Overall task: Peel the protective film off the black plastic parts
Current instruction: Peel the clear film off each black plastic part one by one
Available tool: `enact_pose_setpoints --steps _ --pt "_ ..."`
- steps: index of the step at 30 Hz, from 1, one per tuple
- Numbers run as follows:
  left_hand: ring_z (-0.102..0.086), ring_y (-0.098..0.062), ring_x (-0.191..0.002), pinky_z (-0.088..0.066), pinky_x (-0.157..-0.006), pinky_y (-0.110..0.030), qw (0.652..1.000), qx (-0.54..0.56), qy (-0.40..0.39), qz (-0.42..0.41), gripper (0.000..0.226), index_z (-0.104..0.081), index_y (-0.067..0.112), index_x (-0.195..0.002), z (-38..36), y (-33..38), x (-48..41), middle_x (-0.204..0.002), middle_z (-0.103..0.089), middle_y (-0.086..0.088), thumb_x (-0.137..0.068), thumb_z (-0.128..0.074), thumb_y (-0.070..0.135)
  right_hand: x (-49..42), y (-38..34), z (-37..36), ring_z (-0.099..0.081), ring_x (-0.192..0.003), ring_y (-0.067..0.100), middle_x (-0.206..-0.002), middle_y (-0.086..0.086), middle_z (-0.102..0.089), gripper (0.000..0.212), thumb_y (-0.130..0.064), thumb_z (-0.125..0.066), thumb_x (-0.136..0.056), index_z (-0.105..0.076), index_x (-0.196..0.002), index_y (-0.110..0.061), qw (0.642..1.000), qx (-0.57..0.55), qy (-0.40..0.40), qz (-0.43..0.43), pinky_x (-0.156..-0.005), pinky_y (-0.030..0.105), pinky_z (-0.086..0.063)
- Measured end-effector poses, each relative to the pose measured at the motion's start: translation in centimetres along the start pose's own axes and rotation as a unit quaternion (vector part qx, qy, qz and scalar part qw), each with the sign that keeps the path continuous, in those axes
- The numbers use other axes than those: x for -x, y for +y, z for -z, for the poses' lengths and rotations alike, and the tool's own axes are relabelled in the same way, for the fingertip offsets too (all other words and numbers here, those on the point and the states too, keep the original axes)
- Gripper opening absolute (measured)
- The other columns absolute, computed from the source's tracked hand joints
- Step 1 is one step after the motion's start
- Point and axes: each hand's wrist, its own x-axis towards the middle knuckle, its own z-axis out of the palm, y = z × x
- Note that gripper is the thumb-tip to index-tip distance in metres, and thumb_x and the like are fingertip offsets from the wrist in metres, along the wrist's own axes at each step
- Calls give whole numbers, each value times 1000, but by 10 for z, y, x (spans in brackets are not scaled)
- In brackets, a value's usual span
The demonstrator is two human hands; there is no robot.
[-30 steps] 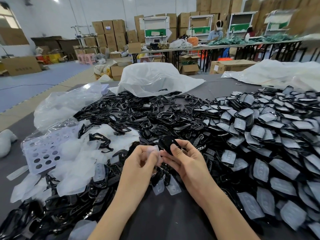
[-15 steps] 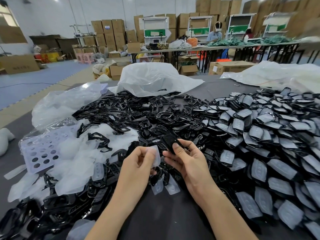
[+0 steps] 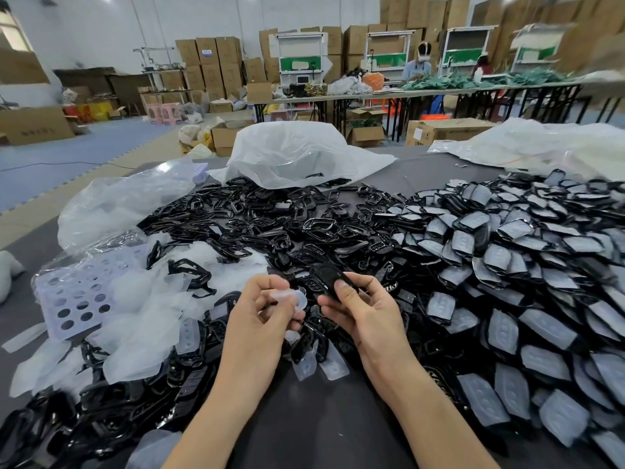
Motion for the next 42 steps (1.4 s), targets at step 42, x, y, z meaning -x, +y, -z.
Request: enact_pose_setpoints --steps 42 --pt "-66 0 -77 -44 -66 -5 993 -99 -23 -52 10 -67 34 -99 0 2 7 -85 -74 9 -94 -65 26 4 -1 1 -75 -78 21 -90 13 -76 16 -8 -71 -91 -66 -106 -7 998 55 20 8 -68 25 -59"
